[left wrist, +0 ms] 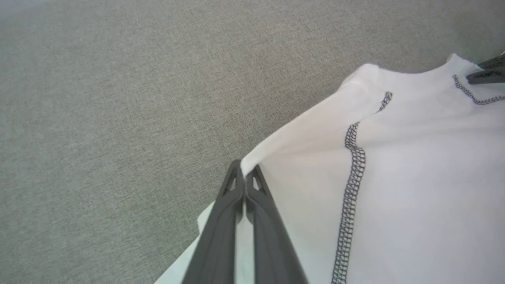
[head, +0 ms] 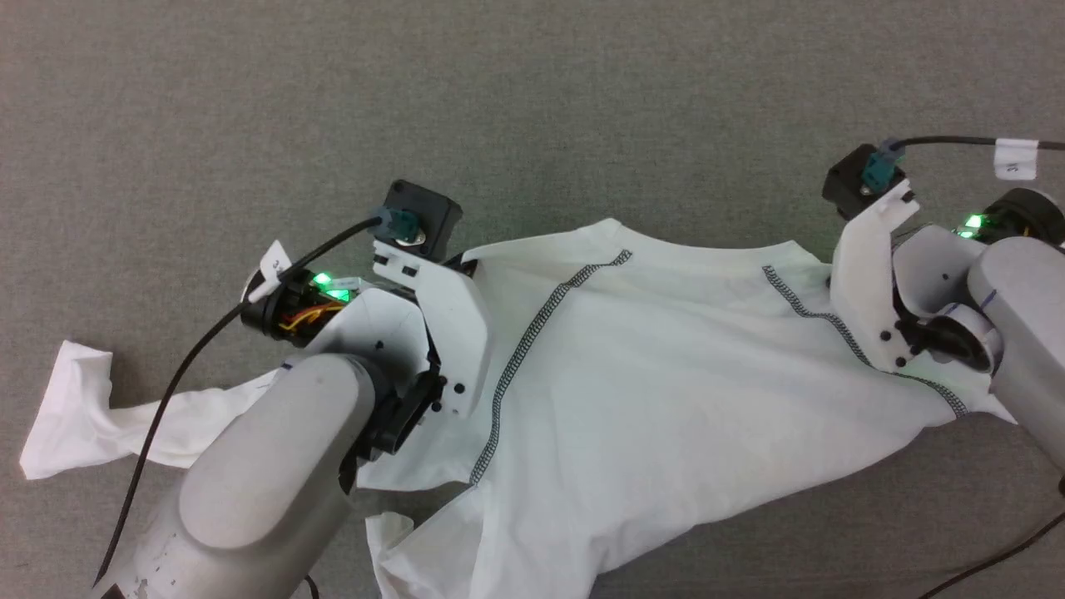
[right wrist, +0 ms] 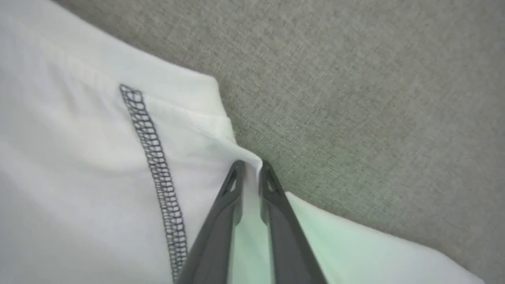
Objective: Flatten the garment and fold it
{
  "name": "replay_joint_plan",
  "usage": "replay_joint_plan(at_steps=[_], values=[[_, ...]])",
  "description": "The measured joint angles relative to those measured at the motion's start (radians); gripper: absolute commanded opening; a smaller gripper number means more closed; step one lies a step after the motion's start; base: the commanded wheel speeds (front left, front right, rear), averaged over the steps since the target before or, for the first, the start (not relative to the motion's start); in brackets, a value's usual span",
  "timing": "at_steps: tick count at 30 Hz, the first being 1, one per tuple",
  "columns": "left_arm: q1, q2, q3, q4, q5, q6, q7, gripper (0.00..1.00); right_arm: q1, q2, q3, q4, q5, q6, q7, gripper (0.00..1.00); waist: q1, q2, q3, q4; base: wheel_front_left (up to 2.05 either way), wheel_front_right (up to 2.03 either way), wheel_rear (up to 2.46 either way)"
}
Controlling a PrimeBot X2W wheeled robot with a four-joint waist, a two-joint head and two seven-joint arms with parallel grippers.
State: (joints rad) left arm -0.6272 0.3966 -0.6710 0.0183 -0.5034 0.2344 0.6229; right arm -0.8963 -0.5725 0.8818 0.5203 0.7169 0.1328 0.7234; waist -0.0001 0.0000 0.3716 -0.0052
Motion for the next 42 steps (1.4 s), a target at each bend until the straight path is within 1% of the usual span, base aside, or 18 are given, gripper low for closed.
replay_joint_plan(at_steps=[3, 10, 14, 18, 19, 21, 25, 29, 31, 34, 37, 42], values=[[0.002, 0.003, 0.001, 0.006, -0.007, 0.001, 0.000, 0.00, -0.002, 0.009, 0.018, 0.019, 0.016, 0.000, -0.048, 0.00, 0.0000, 0.0000, -0.010, -0.003, 0.00, 0.00, 0.00], [0.006, 0.011, 0.009, 0.015, -0.014, 0.001, -0.012, 0.00, -0.025, 0.008, 0.033, 0.034, 0.046, 0.000, -0.211, 0.00, 0.0003, 0.0000, -0.051, -0.008, 0.00, 0.00, 0.00], [0.000, 0.023, 0.032, 0.014, -0.015, 0.004, -0.031, 0.00, -0.078, -0.019, 0.034, -0.003, 0.079, 0.000, -0.277, 0.00, 0.0003, 0.0000, -0.089, -0.009, 0.00, 0.00, 0.00], [-0.039, 0.040, 0.062, 0.021, -0.019, 0.001, -0.037, 0.00, -0.128, -0.054, 0.039, -0.050, 0.123, 0.000, -0.294, 0.00, 0.0001, 0.0000, -0.131, -0.012, 0.00, 0.00, 0.00], [-0.061, 0.042, 0.071, 0.029, -0.026, -0.006, -0.037, 0.00, -0.146, -0.060, 0.040, -0.056, 0.131, 0.000, -0.295, 0.00, 0.0001, 0.0000, -0.140, -0.013, 0.00, 0.00, 0.00], [-0.119, 0.042, 0.091, 0.059, -0.038, -0.022, -0.038, 0.00, -0.188, -0.071, 0.041, -0.062, 0.145, 0.000, -0.299, 0.00, 0.0000, 0.0000, -0.155, -0.015, 0.00, 0.00, 0.00], [-0.288, 0.030, 0.127, 0.176, -0.044, -0.058, -0.053, 0.00, -0.300, -0.078, 0.039, -0.047, 0.167, 0.000, -0.313, 0.00, 0.0000, 0.0000, -0.158, -0.019, 0.00, 0.00, 0.00], [-0.482, 0.007, 0.161, 0.305, -0.038, -0.075, -0.084, 0.00, -0.452, -0.054, 0.023, 0.001, 0.173, 0.001, -0.359, 0.00, 0.0000, -0.0001, -0.129, -0.022, 0.00, 0.00, 0.00], [-0.578, 0.005, 0.170, 0.360, -0.014, -0.084, -0.106, 0.00, -0.535, -0.035, 0.015, 0.029, 0.173, 0.001, -0.389, 0.00, 0.0001, 0.0000, -0.106, -0.025, 0.00, 0.00, 0.00], [-0.723, 0.005, 0.184, 0.449, 0.018, -0.100, -0.159, 0.00, -0.661, -0.009, 0.007, 0.068, 0.166, 0.001, -0.449, 0.00, 0.0002, 0.0000, -0.063, -0.034, 0.00, 0.00, 0.00], [-0.858, 0.002, 0.194, 0.528, 0.041, -0.112, -0.211, 0.00, -0.777, 0.015, -0.003, 0.113, 0.152, 0.001, -0.534, 0.00, 0.0003, 0.0000, -0.015, -0.046, 0.00, 0.00, 0.00], [-1.030, -0.008, 0.211, 0.622, 0.077, -0.112, -0.317, 0.00, -0.922, 0.046, -0.005, 0.181, 0.137, 0.001, -0.673, 0.00, 0.0003, 0.0000, 0.059, -0.068, 0.00, 0.00, 0.00]])
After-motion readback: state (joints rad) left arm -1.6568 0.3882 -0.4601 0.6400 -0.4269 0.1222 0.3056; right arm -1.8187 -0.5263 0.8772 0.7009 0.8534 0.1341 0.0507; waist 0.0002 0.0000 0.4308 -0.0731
